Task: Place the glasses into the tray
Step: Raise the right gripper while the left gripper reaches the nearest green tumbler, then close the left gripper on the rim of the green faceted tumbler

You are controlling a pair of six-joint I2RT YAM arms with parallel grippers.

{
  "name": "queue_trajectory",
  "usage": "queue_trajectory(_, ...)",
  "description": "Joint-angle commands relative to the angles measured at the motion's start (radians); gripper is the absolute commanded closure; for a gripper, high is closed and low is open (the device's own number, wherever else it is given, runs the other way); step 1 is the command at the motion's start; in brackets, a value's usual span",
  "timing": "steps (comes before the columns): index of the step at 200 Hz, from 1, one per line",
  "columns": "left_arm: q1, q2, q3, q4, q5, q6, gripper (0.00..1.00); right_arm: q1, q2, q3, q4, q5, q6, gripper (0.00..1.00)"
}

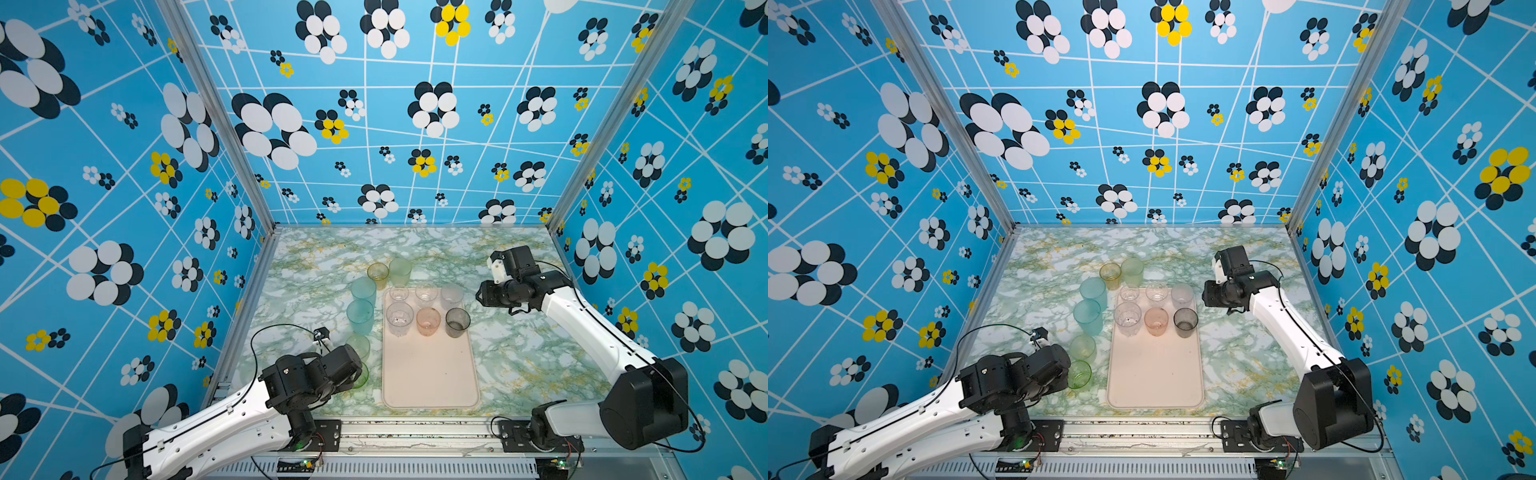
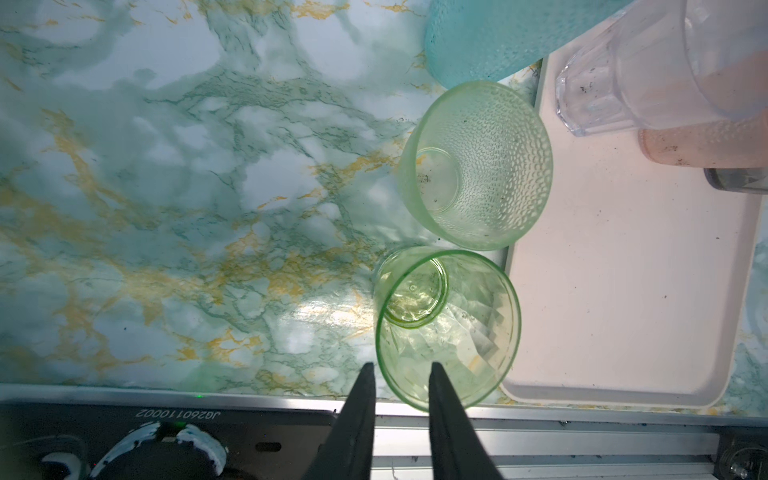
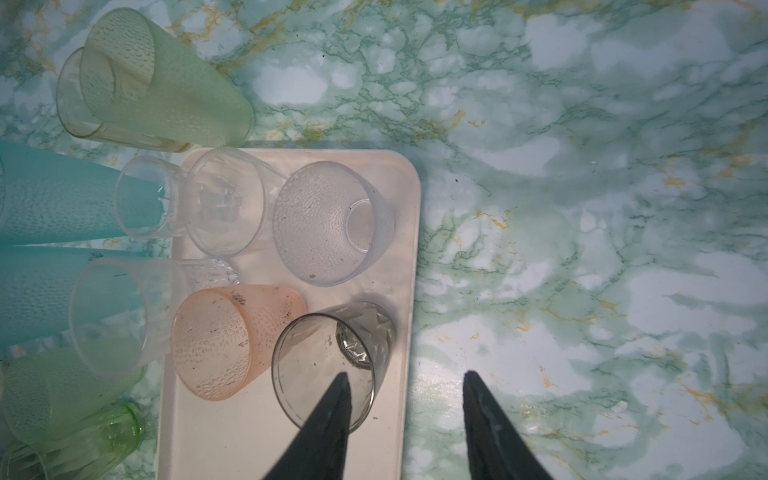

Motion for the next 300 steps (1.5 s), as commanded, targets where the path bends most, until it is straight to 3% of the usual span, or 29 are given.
queue_trajectory(1,0.009,0.020,-0.014,0.031,0.003,-0.008,0.75,-0.005,0.011,0.018,0.016,-0.024,-0.017,0.54)
queue_trajectory(300,0.108,0.090,-0.068,0.045,0.079,0.074,0.77,-0.004,0.060,0.007,0.025,-0.039,-0.026,0.54)
